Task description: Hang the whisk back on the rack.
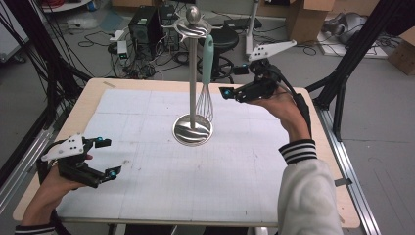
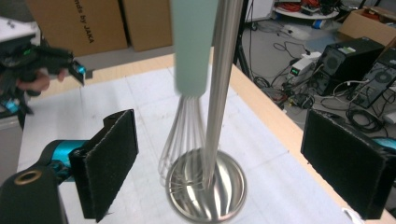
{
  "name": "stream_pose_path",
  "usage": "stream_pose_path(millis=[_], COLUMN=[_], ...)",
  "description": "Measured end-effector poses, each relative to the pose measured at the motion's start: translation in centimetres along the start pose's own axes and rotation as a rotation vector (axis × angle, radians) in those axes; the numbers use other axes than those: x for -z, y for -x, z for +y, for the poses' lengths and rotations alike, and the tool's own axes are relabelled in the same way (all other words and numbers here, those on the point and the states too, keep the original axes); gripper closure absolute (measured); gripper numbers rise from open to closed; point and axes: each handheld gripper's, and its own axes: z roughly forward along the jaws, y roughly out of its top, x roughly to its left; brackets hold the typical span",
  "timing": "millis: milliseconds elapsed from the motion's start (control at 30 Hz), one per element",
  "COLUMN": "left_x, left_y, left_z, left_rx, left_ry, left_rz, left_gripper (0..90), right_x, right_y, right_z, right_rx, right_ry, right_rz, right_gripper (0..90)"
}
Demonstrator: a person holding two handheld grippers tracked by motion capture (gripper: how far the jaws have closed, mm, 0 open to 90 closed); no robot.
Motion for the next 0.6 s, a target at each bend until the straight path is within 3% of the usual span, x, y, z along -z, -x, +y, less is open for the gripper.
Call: stream_pose_path(millis=[67, 267, 600], left_x=[0.0, 0.0, 0.0], left_y=[-0.1, -0.1, 0.1], left_z=[0.0, 0.0, 0.0], left_rx=[0.001, 0.003, 0.000], left_ry=[0.000, 0.002, 0.003], left_rz=[0.002, 0.002, 0.002], left_gripper=[1.7, 1.7, 1.7], right_x=[0.4, 2.0, 4.3], right_y=[-0.4, -1.4, -3.0], right_z=[-0.9, -3.8, -7.9], right_rx=[0.004, -0.020, -0.024], right_ry=[0.009, 0.058, 0.051], right_rz=[-0.027, -0.022, -0.047], right_gripper=[0.5, 0.5, 0.5])
